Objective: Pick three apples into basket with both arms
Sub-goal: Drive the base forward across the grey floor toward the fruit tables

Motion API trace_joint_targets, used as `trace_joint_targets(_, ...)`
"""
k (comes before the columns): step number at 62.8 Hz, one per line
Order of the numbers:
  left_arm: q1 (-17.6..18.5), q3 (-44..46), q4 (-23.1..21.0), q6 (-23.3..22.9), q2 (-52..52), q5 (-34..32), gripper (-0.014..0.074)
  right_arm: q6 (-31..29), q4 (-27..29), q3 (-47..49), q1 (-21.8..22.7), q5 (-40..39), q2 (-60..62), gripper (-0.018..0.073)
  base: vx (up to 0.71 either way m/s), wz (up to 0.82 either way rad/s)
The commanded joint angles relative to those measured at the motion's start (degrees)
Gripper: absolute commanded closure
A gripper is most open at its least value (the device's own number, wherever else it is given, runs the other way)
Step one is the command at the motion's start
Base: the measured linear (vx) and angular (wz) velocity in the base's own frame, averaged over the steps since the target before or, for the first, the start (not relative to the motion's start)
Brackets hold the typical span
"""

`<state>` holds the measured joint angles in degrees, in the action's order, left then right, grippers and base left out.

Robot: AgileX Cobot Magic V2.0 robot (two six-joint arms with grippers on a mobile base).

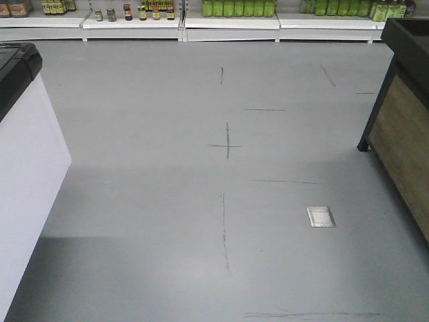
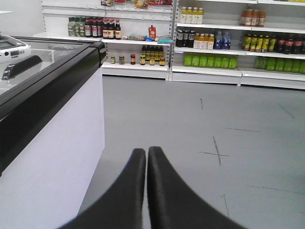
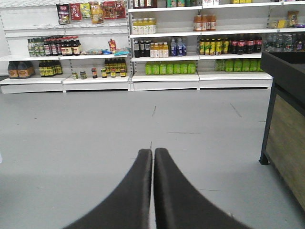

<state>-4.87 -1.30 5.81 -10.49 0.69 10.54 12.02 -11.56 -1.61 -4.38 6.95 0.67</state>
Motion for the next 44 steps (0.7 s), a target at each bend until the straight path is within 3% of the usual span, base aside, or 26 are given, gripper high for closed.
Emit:
trace_joint_targets(1,-0.15,-0.46,-0.04,-0.35,0.89,-3.98,0.0603,-0.05,-0.67,-0.77,0.35,-4.48,0.77,0.0564,0.14,0.13)
trace_joint_targets(44,-0.15,-0.46,-0.04,-0.35,0.89,-3.98,0.0603,-0.05,-0.67,-0.77,0.35,-4.48,0.77,0.0564,0.18,0.05)
